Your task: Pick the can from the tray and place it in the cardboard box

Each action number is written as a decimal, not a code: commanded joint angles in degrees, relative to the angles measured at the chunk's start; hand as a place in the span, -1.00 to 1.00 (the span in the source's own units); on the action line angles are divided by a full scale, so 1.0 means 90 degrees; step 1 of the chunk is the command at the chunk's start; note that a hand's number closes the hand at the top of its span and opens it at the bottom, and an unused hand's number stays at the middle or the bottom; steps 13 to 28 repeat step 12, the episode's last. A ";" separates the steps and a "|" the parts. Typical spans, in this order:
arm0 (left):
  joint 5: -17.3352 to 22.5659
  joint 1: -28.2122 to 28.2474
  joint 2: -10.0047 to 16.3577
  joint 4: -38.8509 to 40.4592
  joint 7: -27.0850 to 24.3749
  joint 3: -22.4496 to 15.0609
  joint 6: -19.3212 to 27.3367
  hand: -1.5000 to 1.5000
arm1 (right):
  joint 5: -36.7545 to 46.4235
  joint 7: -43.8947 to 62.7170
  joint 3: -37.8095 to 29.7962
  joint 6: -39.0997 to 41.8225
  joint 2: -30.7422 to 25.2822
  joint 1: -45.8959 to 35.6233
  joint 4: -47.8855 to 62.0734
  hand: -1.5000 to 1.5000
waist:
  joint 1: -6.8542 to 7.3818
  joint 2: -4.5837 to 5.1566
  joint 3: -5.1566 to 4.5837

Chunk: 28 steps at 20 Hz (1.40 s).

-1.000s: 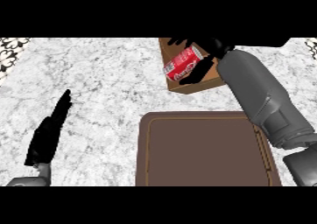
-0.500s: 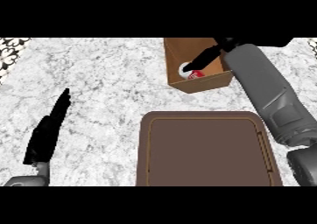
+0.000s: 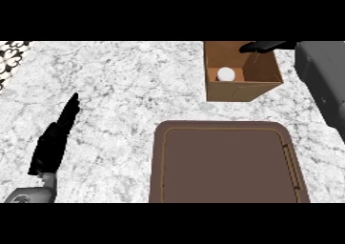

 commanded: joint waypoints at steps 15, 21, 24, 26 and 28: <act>-0.0060 -0.0221 -0.0115 0.0063 -0.0049 -0.0038 0.0056 0.00 | -0.0422 -0.0147 -0.0536 0.1468 -0.2109 0.0713 0.0067 -1.00 | 0.0197 0.0168 0.0034; -0.0060 -0.0221 -0.0115 0.0063 -0.0049 -0.0038 0.0056 0.00 | -0.0422 -0.0147 -0.0536 0.1468 -0.2109 0.0713 0.0067 -1.00 | 0.0197 0.0168 0.0034; -0.0060 -0.0221 -0.0115 0.0063 -0.0049 -0.0038 0.0056 0.00 | -0.0422 -0.0147 -0.0536 0.1468 -0.2109 0.0713 0.0067 -1.00 | 0.0197 0.0168 0.0034; -0.0060 -0.0221 -0.0115 0.0063 -0.0049 -0.0038 0.0056 0.00 | -0.0422 -0.0147 -0.0536 0.1468 -0.2109 0.0713 0.0067 -1.00 | 0.0197 0.0168 0.0034; -0.0060 -0.0221 -0.0115 0.0063 -0.0049 -0.0038 0.0056 0.00 | -0.0422 -0.0147 -0.0536 0.1468 -0.2109 0.0713 0.0067 -1.00 | 0.0197 0.0168 0.0034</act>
